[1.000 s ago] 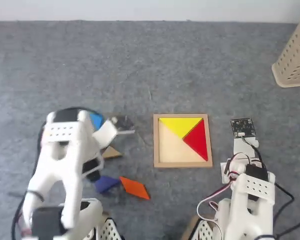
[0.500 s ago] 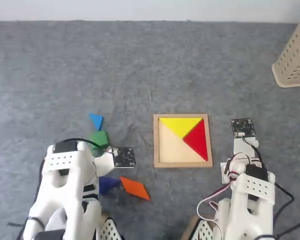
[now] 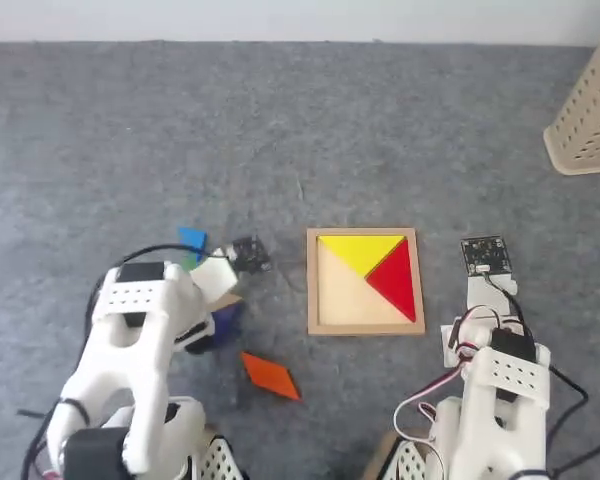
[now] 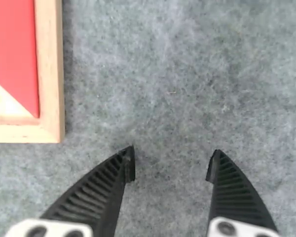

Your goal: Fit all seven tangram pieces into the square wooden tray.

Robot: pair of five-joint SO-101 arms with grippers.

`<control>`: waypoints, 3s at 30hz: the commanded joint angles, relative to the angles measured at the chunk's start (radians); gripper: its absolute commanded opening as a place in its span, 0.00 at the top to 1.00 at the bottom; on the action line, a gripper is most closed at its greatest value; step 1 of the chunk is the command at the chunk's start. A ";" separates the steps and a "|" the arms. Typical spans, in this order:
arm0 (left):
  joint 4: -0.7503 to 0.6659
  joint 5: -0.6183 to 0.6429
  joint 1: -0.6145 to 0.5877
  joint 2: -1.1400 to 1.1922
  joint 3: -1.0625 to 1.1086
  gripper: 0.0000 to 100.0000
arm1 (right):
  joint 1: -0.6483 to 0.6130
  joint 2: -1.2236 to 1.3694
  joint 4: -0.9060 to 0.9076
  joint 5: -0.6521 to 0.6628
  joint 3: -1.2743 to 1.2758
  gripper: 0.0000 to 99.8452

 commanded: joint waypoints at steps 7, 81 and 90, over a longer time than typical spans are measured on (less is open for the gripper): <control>0.267 0.115 0.146 -0.003 -0.278 0.79 | -0.016 0.007 -0.016 -0.002 -0.005 0.76; 0.133 0.290 0.554 0.008 -0.085 0.75 | -0.016 0.007 -0.016 -0.002 -0.005 0.76; -0.026 0.290 0.554 0.008 -0.007 0.72 | -0.016 0.007 -0.016 -0.002 -0.005 0.76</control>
